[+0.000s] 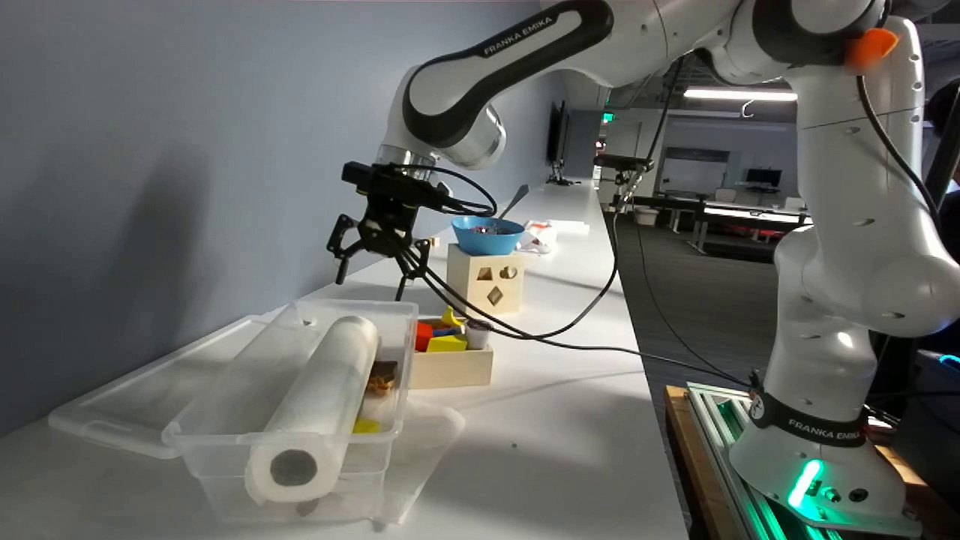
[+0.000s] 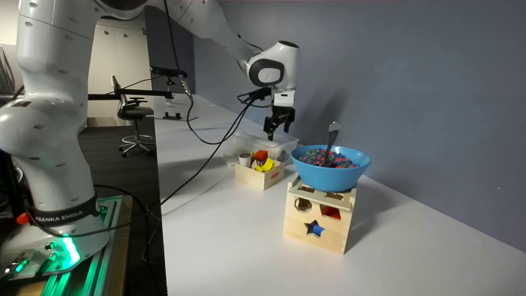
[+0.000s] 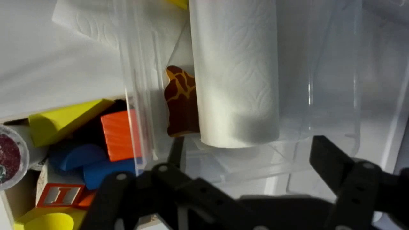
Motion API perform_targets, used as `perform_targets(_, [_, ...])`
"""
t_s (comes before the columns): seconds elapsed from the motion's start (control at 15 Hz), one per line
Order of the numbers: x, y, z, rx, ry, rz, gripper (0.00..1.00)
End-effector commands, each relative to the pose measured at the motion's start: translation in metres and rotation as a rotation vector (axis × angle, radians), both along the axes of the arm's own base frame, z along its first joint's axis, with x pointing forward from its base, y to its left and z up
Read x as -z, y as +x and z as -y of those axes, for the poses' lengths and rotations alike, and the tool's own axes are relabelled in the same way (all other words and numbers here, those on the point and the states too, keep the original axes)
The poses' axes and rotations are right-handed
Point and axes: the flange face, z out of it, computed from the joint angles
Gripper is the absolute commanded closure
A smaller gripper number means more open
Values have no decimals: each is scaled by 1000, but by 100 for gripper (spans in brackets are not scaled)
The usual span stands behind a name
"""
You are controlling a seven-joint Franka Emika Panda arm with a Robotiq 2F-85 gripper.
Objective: Take the paper towel roll out of the plastic container box
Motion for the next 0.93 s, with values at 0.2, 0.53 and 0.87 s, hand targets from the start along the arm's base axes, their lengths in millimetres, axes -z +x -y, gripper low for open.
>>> perform_targets(0.2, [1, 10, 3, -48, 24, -49, 0])
perform_targets(0.53, [13, 24, 8, -96, 46, -91, 0])
perform_targets(0.87, [27, 46, 1, -95, 55, -73, 0])
